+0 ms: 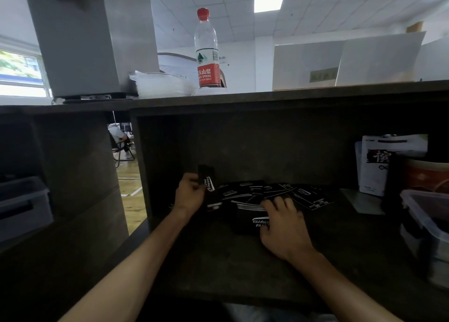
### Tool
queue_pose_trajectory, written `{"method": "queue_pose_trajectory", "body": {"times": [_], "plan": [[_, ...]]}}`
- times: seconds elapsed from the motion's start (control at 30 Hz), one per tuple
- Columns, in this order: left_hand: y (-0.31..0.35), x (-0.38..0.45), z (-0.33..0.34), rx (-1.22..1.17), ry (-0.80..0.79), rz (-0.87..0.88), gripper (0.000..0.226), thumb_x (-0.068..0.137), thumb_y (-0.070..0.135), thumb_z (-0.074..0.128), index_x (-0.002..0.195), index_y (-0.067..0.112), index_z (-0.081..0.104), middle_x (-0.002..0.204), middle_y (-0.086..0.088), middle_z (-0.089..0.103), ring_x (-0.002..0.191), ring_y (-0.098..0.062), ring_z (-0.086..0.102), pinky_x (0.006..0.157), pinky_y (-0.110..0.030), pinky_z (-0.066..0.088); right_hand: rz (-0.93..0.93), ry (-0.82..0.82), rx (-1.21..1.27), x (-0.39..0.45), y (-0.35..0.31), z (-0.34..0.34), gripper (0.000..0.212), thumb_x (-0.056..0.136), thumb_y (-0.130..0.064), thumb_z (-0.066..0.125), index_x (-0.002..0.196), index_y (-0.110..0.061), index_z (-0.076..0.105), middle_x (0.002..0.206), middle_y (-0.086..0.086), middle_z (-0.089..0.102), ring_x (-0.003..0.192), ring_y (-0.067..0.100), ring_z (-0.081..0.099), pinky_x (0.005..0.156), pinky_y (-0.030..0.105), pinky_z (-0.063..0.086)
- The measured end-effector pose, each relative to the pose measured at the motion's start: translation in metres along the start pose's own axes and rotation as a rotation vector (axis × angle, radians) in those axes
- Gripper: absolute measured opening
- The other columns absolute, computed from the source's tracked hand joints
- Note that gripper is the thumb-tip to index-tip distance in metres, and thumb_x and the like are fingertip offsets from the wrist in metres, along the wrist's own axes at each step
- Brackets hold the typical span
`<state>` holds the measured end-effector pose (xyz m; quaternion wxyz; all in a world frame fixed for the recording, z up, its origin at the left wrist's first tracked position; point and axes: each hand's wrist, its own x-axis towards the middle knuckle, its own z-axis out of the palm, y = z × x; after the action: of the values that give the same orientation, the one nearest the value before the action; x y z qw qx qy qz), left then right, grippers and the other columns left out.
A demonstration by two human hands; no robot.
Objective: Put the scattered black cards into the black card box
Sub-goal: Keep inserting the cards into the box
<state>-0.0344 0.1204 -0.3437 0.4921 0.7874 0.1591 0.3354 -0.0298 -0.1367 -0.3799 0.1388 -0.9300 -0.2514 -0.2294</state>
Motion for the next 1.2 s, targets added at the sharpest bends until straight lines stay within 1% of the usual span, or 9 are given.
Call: {"method": "queue_pose_trajectory", "body": {"times": [0.07, 0.13, 0.3, 0.37, 0.5, 0.67, 0.8, 1.0, 1.2], "plan": [[0.000, -0.009, -0.003, -0.127, -0.060, 0.059, 0.076, 0.083, 0.009, 0.073, 0.143, 0.023, 0.030, 0.112, 0.003, 0.063, 0.103, -0.014, 0.063, 0.086, -0.030, 0.053, 0.005, -0.007, -0.003, 0.000, -0.001, -0.001, 0.059, 0.084, -0.041, 0.053, 0.140, -0.029, 0.039, 0.132, -0.002, 0.042, 0.123, 0.019, 0.035, 0.097, 0.041, 0.043], [-0.003, -0.020, 0.000, -0.165, -0.086, 0.114, 0.089, 0.081, 0.004, 0.074, 0.149, 0.025, 0.020, 0.125, 0.006, 0.056, 0.112, -0.009, 0.057, 0.096, -0.030, 0.049, 0.010, -0.003, -0.001, 0.000, -0.002, -0.002, 0.059, 0.084, -0.041, 0.053, 0.140, -0.029, 0.039, 0.131, -0.002, 0.042, 0.123, 0.019, 0.035, 0.097, 0.042, 0.043], [-0.008, -0.057, 0.026, -0.243, -0.217, 0.005, 0.038, 0.091, 0.000, 0.057, 0.118, 0.025, 0.049, 0.099, -0.002, 0.068, 0.075, -0.008, 0.067, 0.064, -0.025, 0.054, 0.060, 0.008, 0.077, -0.001, -0.003, -0.003, 0.085, 0.082, -0.039, 0.059, 0.153, -0.026, 0.015, 0.139, -0.001, 0.037, 0.128, 0.019, 0.033, 0.102, 0.043, 0.042], [-0.005, -0.061, 0.029, -0.040, -0.311, 0.123, 0.022, 0.098, 0.007, 0.048, 0.106, 0.025, 0.056, 0.099, -0.001, 0.067, 0.079, -0.008, 0.065, 0.068, -0.025, 0.052, 0.059, 0.006, 0.088, -0.001, -0.003, -0.003, 0.091, 0.082, -0.039, 0.060, 0.155, -0.026, 0.008, 0.141, -0.001, 0.035, 0.130, 0.019, 0.031, 0.102, 0.043, 0.042], [-0.001, -0.062, 0.031, 0.284, -0.426, 0.379, 0.031, 0.099, 0.009, 0.042, 0.101, 0.025, 0.068, 0.093, 0.016, 0.063, 0.088, 0.008, 0.060, 0.079, -0.009, 0.047, 0.065, -0.003, 0.108, 0.000, -0.002, -0.002, 0.079, 0.083, -0.036, 0.060, 0.152, -0.028, 0.023, 0.145, -0.003, 0.036, 0.134, 0.019, 0.025, 0.104, 0.042, 0.044], [-0.006, -0.023, 0.037, 0.614, -0.398, 0.470, 0.035, 0.090, 0.002, 0.048, 0.113, 0.016, 0.071, 0.114, -0.009, 0.062, 0.109, -0.024, 0.060, 0.098, -0.034, 0.045, 0.049, 0.027, 0.114, 0.002, 0.001, 0.002, 0.064, 0.083, -0.035, 0.057, 0.144, -0.028, 0.039, 0.139, -0.003, 0.040, 0.132, 0.018, 0.027, 0.102, 0.042, 0.045], [-0.006, 0.012, 0.050, 0.829, -0.279, 0.360, 0.041, 0.093, 0.036, 0.058, 0.133, 0.029, 0.055, 0.130, -0.005, 0.058, 0.122, -0.027, 0.051, 0.102, -0.041, 0.035, 0.029, 0.032, 0.111, 0.003, 0.002, 0.005, 0.064, 0.084, -0.036, 0.057, 0.145, -0.028, 0.038, 0.141, -0.004, 0.038, 0.137, 0.017, 0.022, 0.107, 0.044, 0.040], [-0.010, 0.022, 0.057, 0.923, -0.285, 0.382, 0.020, 0.093, 0.042, 0.057, 0.095, 0.022, 0.062, 0.109, -0.004, 0.066, 0.109, -0.025, 0.058, 0.095, -0.037, 0.037, 0.025, 0.022, 0.109, 0.003, 0.003, 0.006, 0.065, 0.085, -0.038, 0.057, 0.146, -0.030, 0.035, 0.140, -0.005, 0.035, 0.136, 0.016, 0.022, 0.109, 0.043, 0.037], [-0.010, 0.015, 0.046, 0.964, -0.301, 0.454, 0.026, 0.093, 0.035, 0.059, 0.111, 0.017, 0.057, 0.118, -0.008, 0.064, 0.110, -0.027, 0.059, 0.093, -0.037, 0.044, 0.032, 0.026, 0.101, 0.002, 0.001, 0.004, 0.065, 0.085, -0.038, 0.055, 0.146, -0.031, 0.034, 0.138, -0.005, 0.037, 0.133, 0.015, 0.026, 0.107, 0.041, 0.039]]}}
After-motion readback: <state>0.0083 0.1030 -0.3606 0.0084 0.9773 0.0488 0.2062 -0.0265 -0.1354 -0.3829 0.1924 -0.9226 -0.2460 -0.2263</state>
